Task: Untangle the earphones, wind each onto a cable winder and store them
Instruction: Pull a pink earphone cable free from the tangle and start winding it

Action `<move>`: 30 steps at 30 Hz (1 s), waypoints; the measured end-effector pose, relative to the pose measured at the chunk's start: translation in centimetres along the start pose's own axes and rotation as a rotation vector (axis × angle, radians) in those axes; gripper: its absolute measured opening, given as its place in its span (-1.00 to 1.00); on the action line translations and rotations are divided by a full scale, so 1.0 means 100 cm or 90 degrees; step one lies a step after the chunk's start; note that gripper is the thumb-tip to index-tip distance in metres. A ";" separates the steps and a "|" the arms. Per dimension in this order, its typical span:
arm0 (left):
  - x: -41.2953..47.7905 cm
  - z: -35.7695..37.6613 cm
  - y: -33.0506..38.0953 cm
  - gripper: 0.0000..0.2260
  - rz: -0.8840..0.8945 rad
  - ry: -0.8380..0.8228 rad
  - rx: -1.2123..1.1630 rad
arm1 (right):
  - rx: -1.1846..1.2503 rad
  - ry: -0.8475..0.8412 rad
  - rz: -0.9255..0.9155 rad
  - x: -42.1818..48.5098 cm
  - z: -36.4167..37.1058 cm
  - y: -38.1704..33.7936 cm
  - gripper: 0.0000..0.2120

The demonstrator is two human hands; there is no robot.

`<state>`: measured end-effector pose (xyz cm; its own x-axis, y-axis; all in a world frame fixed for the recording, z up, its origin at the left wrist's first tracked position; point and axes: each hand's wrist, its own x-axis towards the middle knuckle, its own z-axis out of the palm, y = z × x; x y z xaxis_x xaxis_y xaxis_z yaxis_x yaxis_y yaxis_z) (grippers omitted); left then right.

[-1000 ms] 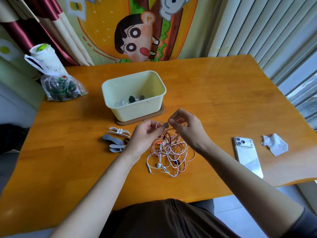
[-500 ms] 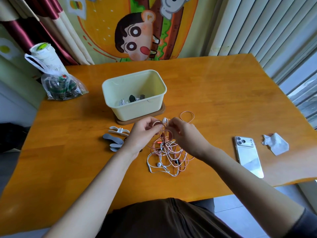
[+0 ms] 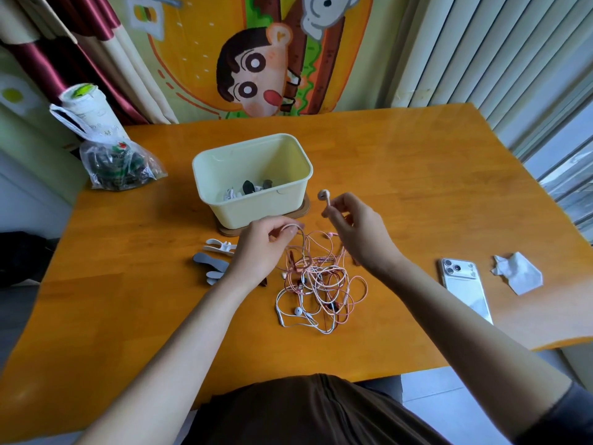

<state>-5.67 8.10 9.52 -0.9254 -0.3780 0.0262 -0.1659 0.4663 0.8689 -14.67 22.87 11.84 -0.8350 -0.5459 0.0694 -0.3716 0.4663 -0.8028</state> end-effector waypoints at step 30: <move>-0.017 -0.009 -0.110 -0.74 -0.247 0.004 0.304 | -0.032 0.112 -0.041 0.029 -0.026 -0.024 -0.92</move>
<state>-2.02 2.92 0.38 -0.7652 -0.5957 -0.2441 -0.6260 0.6000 0.4981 -17.31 22.01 15.51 -0.8656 -0.4472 0.2253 -0.4422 0.4714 -0.7630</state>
